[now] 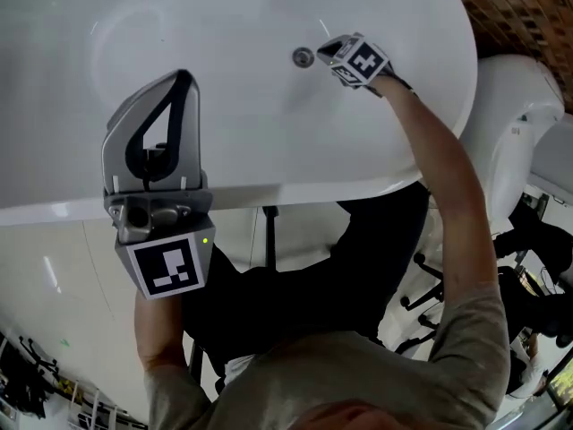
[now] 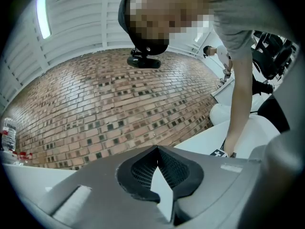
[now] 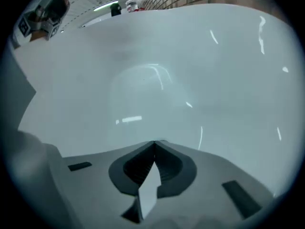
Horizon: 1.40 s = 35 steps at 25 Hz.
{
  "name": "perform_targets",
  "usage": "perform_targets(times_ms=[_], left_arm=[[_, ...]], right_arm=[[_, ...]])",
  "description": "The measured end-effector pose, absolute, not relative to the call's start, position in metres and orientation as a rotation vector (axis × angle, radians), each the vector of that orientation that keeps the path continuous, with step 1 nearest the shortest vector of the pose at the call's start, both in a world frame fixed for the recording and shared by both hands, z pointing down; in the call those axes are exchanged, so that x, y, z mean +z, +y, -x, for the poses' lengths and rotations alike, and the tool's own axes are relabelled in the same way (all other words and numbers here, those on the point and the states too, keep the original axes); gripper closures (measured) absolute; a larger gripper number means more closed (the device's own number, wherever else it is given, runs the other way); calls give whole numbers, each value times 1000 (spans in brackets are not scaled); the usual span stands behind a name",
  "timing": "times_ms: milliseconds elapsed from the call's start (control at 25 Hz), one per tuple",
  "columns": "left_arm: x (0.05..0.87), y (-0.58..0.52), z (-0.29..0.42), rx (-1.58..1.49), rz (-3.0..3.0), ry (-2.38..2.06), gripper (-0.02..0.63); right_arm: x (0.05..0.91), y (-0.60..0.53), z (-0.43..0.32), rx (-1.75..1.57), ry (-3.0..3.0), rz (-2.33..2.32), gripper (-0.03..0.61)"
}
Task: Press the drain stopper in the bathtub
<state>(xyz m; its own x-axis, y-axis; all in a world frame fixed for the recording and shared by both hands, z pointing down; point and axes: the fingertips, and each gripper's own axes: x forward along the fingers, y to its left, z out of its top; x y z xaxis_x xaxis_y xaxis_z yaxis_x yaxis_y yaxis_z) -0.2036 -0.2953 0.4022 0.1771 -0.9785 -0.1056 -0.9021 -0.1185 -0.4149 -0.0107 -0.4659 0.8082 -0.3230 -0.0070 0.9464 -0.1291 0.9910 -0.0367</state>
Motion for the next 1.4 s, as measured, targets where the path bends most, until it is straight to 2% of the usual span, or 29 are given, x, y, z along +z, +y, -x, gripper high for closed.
perform_targets(times_ms=[240,560,1040,1240,1400], left_arm=[[410,-302,196,-350,2080,1759,606],[411,-304,198,-395,2059,1763,606],[413,-302,200,-377,2050,1771,606],[419,-305,195,-411,2015,1740,605],[429,-302,201,-429,2000,1758,606]], right_arm=[[880,-457,14,-44,-1789,74,578],[936,-466,27,35,-1774,-40,577],[959,-467,28,-108,-1720,-6,571],[930,-465,36,-22,-1680,18,574],[834,-455,83,-178,-1841,30,575]])
